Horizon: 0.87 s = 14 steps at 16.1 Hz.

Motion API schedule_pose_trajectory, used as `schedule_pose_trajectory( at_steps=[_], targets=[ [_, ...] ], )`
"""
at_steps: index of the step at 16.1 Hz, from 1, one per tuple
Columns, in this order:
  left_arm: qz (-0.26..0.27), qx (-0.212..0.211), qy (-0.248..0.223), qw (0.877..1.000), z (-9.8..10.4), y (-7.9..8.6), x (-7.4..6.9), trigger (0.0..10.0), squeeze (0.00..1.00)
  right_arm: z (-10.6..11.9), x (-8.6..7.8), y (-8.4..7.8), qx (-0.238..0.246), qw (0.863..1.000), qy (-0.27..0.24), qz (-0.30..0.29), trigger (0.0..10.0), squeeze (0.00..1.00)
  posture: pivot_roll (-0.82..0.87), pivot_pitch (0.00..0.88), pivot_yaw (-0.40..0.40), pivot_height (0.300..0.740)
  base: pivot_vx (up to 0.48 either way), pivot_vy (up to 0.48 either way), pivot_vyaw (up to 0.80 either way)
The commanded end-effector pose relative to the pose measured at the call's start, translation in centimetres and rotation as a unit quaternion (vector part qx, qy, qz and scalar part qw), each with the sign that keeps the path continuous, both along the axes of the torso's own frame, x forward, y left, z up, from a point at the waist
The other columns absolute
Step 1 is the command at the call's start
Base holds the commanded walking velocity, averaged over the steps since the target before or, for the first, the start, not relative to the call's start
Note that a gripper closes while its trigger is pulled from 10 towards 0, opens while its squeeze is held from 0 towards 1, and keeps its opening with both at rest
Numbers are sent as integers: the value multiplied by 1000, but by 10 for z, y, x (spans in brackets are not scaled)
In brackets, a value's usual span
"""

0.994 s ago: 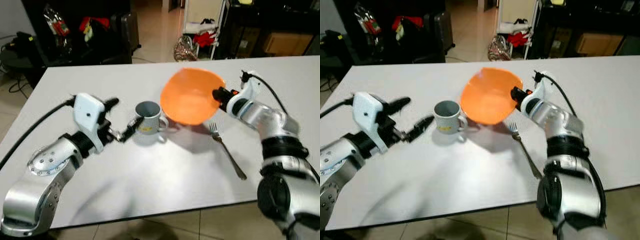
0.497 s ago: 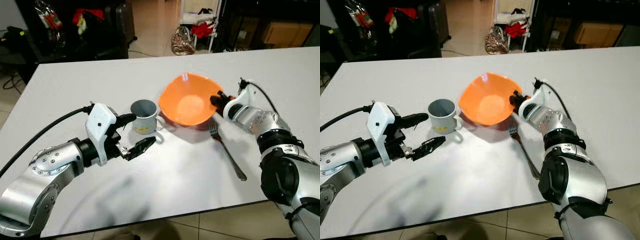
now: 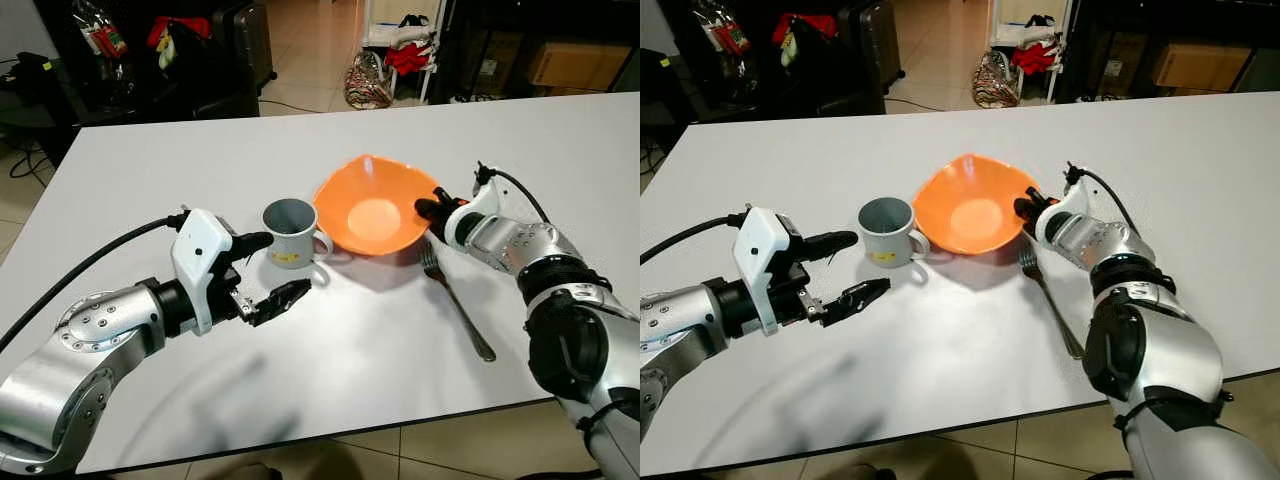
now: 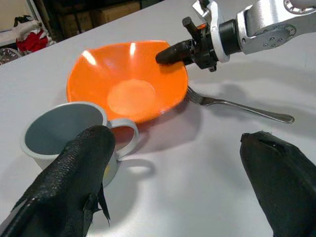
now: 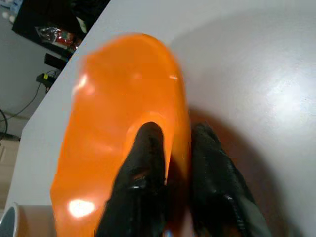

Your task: Setting the table

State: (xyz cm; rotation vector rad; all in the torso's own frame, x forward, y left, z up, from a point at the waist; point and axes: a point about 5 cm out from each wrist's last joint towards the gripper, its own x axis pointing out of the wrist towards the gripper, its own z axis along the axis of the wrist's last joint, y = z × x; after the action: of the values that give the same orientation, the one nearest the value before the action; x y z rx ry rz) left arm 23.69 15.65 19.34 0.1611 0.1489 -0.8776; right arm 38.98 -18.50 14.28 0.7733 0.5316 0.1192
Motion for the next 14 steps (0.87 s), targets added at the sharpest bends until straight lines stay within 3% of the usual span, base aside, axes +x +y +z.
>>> schedule_pose_trajectory(
  at_steps=[1,2,6,12,13,14],
  targets=[
    [-9,5,-4,1000,2,-2,-1,10000,0,4,1,-1,-1,1000,-1,5,10000,961,-62,63,30,740,0,0,0],
    [-10,4,-6,1000,2,-3,-1,10000,0,3,0,-4,-1,1000,1,1,10000,1000,-62,62,30,740,0,0,0],
    [-12,3,-7,1000,2,-3,1,10000,0,11,-1,-19,15,1000,-10,-4,10000,1000,-69,44,39,740,0,0,0],
    [-11,2,-14,1000,3,0,6,10000,0,10,-24,-36,37,994,-5,100,10000,1000,-84,12,47,740,0,0,0],
    [-6,-2,-16,1000,4,1,6,10000,0,15,-33,-38,26,992,-20,123,10000,1000,-88,9,50,740,0,0,0],
    [2,-6,-18,1000,4,2,7,10000,0,18,-46,-41,-22,989,-38,144,10000,1000,-93,10,53,740,0,0,0]
  ],
)
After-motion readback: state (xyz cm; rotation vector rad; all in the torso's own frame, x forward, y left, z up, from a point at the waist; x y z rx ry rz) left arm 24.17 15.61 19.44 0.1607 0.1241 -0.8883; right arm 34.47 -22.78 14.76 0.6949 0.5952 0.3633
